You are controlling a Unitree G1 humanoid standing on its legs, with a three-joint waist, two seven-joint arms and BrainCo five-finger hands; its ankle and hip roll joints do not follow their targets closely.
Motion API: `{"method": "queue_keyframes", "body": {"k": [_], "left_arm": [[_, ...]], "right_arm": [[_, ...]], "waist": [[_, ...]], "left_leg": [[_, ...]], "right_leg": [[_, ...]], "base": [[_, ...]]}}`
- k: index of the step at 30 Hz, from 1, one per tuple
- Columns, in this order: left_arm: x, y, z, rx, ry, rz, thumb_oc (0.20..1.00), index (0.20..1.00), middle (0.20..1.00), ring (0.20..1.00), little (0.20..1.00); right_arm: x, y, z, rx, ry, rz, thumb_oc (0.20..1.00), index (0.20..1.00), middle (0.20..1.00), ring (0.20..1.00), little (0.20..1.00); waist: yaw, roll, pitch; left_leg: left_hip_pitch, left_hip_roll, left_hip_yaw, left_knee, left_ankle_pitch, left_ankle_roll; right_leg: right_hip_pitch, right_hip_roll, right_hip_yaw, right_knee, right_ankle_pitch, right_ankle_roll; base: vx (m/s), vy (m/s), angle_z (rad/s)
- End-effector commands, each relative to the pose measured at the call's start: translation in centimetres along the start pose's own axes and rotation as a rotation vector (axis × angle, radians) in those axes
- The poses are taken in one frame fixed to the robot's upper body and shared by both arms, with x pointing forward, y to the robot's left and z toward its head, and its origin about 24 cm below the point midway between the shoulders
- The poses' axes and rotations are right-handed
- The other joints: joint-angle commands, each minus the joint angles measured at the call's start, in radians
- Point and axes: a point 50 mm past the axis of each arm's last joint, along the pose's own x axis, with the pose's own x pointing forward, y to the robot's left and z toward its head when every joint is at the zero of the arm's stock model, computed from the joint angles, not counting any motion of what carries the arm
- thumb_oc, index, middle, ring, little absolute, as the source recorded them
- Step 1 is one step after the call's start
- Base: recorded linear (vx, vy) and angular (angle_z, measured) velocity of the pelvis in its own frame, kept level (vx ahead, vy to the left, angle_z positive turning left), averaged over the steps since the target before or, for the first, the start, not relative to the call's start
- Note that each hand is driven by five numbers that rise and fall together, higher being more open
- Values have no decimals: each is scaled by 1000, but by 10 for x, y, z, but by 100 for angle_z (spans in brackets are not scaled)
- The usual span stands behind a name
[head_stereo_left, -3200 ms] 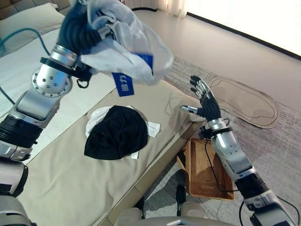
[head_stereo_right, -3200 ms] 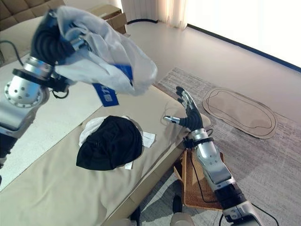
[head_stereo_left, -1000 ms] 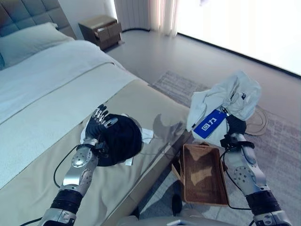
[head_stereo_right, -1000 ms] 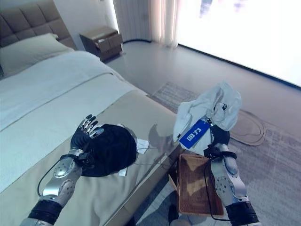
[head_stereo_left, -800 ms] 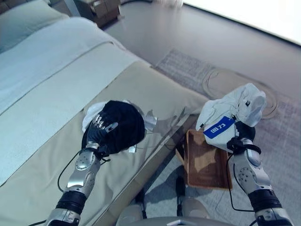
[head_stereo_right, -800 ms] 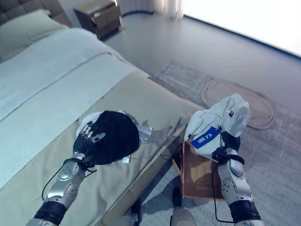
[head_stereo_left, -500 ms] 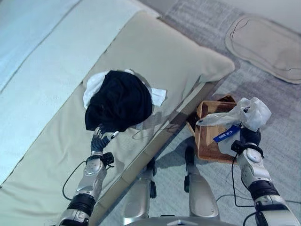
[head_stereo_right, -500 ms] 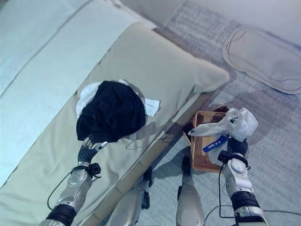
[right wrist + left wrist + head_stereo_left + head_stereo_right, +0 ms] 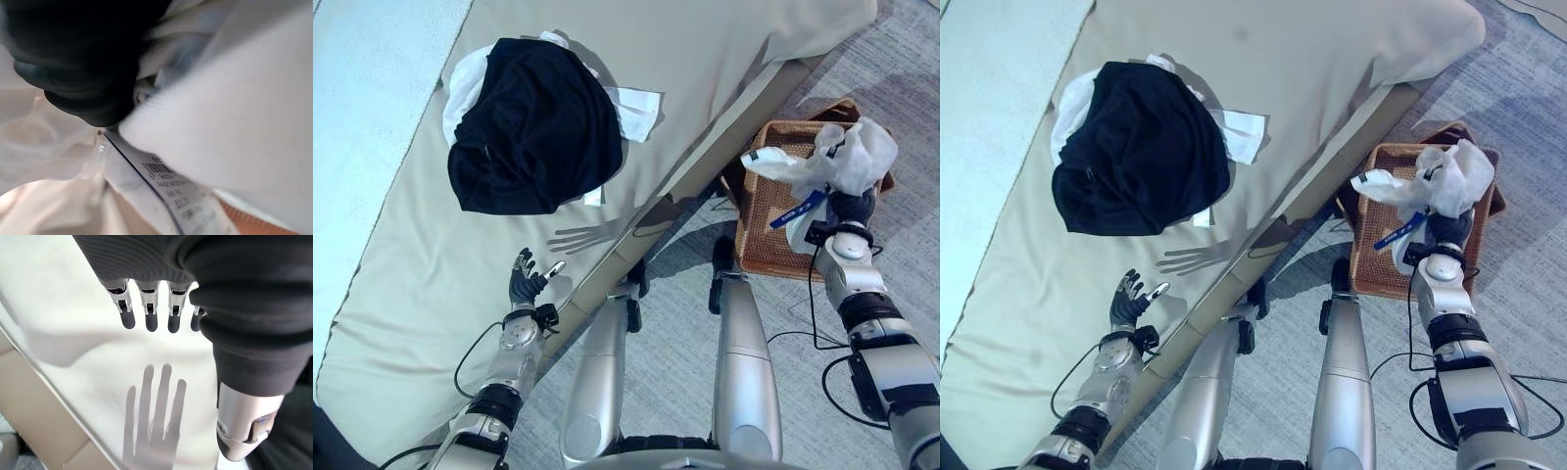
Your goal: Pick up clothes into the bucket
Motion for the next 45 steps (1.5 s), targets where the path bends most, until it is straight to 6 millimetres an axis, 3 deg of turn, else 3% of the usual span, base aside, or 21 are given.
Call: {"method": "queue_keyframes", "body": {"k": [1,7,10,16,24,25,26,27,28,29,30,31,32,33,34,35,38,42,43,44,45], "left_arm": [[-2,12,5,-6,-43,54,1000,1000,1000,1000,1000],[-1,8,8,0,-50,22,1000,1000,1000,1000,1000],[1,4,14,-13,-63,9,1000,1000,1000,1000,1000],[10,4,34,-50,-130,30,1000,1000,1000,1000,1000],[19,22,84,-51,-334,135,1000,1000,1000,1000,1000],[21,28,98,1,-393,172,1000,1000,1000,1000,1000],[21,42,125,117,-513,254,1000,1000,1000,1000,1000],[20,43,124,121,-509,255,1000,1000,1000,1000,1000],[19,57,144,193,-596,335,1000,1000,1000,1000,1000],[19,57,143,197,-592,335,1000,1000,1000,1000,1000],[14,69,169,307,-713,393,1000,1000,1000,1000,1000],[13,69,169,308,-712,393,1000,1000,1000,1000,1000],[15,81,180,428,-745,458,1000,1000,1000,1000,1000],[15,81,180,428,-745,458,1000,1000,1000,1000,1000],[20,88,189,504,-753,487,1000,1000,1000,1000,1000],[20,88,189,504,-753,487,1000,1000,1000,1000,1000],[30,91,213,681,-779,514,1000,1000,1000,1000,1000],[35,99,222,839,-772,541,1000,1000,1000,1000,1000],[38,104,227,919,-755,557,1000,1000,1000,1000,1000],[38,103,227,919,-755,556,1000,1000,1000,1000,1000],[39,108,227,976,-733,555,1000,1000,1000,1000,1000]], "right_arm": [[21,-39,19,-181,-37,-131,1000,1000,1000,1000,1000],[30,-74,9,-402,112,-186,1000,1000,1000,1000,1000],[30,-79,4,-423,154,-199,1000,1000,1000,1000,1000],[26,-71,-2,-379,144,-189,1000,1000,1000,1000,1000],[12,-50,-29,-351,164,-108,1000,1000,1000,1000,1000],[7,-44,-36,-342,171,-91,1000,1000,1000,1000,1000],[-6,-27,-51,-338,170,-33,1000,1000,1000,1000,1000],[-7,-27,-53,-341,174,-32,1000,1000,1000,1000,1000],[-23,-4,-63,-332,134,66,1000,1000,1000,1000,1000],[-24,-4,-65,-334,138,67,1000,1000,1000,1000,1000],[-45,18,-72,-391,51,244,1000,1000,1000,1000,1000],[-46,18,-72,-392,52,245,1000,1000,1000,1000,1000],[-59,24,-82,-460,24,356,1000,1000,1000,1000,1000],[-59,24,-82,-460,25,356,1000,1000,1000,1000,1000],[-73,30,-92,-534,8,455,1000,1000,1000,1000,1000],[-73,30,-92,-534,9,455,1000,1000,1000,1000,1000],[-104,42,-112,-595,2,616,1000,1000,1000,1000,1000],[-124,46,-122,-632,-14,712,1000,1000,1000,1000,1000],[-135,46,-128,-644,-22,761,1000,1000,1000,1000,1000],[-135,46,-128,-644,-21,761,1000,1000,1000,1000,1000],[-143,44,-131,-626,-11,775,1000,1000,1000,1000,1000]], "waist": [[-4,28,-13],[13,33,-13],[12,33,-13],[11,29,-13],[7,12,-13],[5,11,-13],[2,1,-13],[3,-1,-13],[-6,-16,-13],[-4,-17,-13],[-13,-38,-13],[-13,-39,-13],[-24,-63,-13],[-23,-64,-13],[-36,-87,-13],[-35,-88,-13],[-70,-135,-13],[-87,-176,-13],[-99,-203,-13],[-97,-204,-13],[-102,-214,-13]], "left_leg": [[-69,-14,3,135,-89,2],[-79,-29,0,107,-78,8],[-72,-35,-3,89,-71,10],[-49,-40,-13,47,-57,14],[11,-37,-21,-35,-28,10],[22,-35,-21,-45,-25,9],[23,-28,-10,-71,11,13],[43,-28,-17,-67,-17,8],[46,-22,-5,-85,10,13],[66,-21,-12,-82,-18,8],[67,-15,8,-98,10,15],[69,-15,8,-99,10,15],[95,-7,20,-106,4,16],[97,-7,21,-107,4,16],[120,1,32,-109,-2,17],[121,1,32,-110,-2,17],[158,17,58,-97,-18,18],[171,35,85,-67,-39,24],[169,50,106,-38,-56,29],[169,51,107,-37,-57,29],[181,65,109,-8,-105,30]], "right_leg": [[1,-5,-15,17,-20,18],[-17,-10,-18,5,-16,14],[-9,-11,-22,-10,-12,15],[19,-10,-27,-56,5,24],[87,-4,-38,-160,52,42],[98,-2,-39,-177,60,46],[110,2,-51,-230,113,46],[128,5,-45,-222,84,53],[140,13,-48,-273,138,55],[158,16,-42,-265,109,62],[171,21,-48,-317,164,63],[174,21,-48,-319,165,63],[199,28,-41,-352,183,69],[200,28,-41,-353,184,69],[229,34,-34,-384,201,77],[230,34,-34,-385,201,77],[277,49,-8,-438,232,91],[291,72,21,-459,245,99],[292,85,40,-465,251,103],[292,86,41,-465,252,103],[308,101,52,-461,227,114]], "base": [[0,0,0],[9,11,3],[2,29,9],[0,15,3],[-12,13,-1],[-111,45,-2],[-23,31,-1],[-105,20,-5],[74,1,-13],[-103,13,-24],[-16,8,-22],[-105,25,-21],[-8,16,-14],[-10,44,-22],[-2,28,-20],[-4,67,-26],[7,66,-35],[20,75,-36],[18,93,-37],[114,123,-39],[109,61,-37]]}}
